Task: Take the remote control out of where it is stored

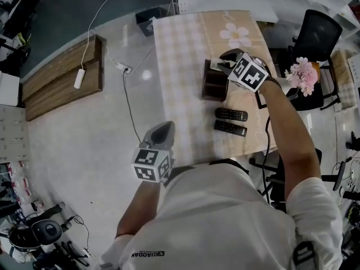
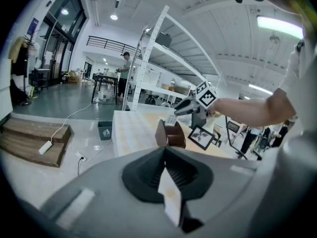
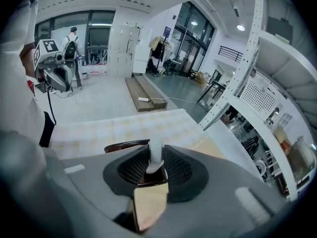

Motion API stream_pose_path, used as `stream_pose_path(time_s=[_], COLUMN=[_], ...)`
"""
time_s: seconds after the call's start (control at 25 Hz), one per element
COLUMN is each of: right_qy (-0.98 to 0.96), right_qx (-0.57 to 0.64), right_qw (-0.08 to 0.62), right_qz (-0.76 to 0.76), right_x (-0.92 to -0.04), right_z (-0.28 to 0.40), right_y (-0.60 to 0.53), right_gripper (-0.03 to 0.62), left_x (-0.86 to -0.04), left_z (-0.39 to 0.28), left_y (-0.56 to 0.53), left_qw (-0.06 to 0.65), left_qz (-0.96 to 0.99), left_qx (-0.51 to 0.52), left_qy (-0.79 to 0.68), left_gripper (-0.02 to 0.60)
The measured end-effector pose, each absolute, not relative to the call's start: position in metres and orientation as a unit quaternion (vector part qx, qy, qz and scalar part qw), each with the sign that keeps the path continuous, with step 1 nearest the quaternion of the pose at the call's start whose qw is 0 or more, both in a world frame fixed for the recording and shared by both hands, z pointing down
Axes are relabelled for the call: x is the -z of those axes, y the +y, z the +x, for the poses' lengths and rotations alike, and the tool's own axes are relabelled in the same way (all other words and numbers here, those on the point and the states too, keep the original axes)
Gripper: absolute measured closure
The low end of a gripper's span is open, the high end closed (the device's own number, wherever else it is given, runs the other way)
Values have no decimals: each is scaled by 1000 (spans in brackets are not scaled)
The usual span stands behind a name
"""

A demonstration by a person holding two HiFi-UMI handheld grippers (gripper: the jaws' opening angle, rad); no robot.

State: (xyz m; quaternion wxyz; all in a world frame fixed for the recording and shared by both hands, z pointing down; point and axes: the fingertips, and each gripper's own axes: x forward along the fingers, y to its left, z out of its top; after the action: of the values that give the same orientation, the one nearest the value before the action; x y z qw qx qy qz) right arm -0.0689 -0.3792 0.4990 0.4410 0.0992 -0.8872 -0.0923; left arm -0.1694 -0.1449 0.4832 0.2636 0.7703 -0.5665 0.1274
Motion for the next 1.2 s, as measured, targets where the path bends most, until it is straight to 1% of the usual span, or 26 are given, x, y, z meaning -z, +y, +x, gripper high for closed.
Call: stream_pose_path(time_s=[0.16,0.44,0.72,1.0,1.2], right_qy=[-889,-878,-874,-890,-907], right_qx=[112,178,204,147,53], right_qw=[429,425,416,398,369], right_qz=[116,130,148,169,197], right_x=[-473,-435,-416,-426,-441], right_z=[-64,-56,-43,-20,5], right_y=[-372,-337,-291,-247,-220], right_gripper=[496,496,496,496,496], left_x=[-481,-474,-472,-479,-485], left_z=[-166,-165,-155,-135,-119], left_y=[-141,-131,-125,-125,-124], left_qw=[259,248,242,242,245], left_qz=[775,780,795,812,823], left_qx=[-125,-123,-124,-134,-145], left_qy=[-562,-561,-542,-513,-492], left_gripper=[578,578,578,578,578])
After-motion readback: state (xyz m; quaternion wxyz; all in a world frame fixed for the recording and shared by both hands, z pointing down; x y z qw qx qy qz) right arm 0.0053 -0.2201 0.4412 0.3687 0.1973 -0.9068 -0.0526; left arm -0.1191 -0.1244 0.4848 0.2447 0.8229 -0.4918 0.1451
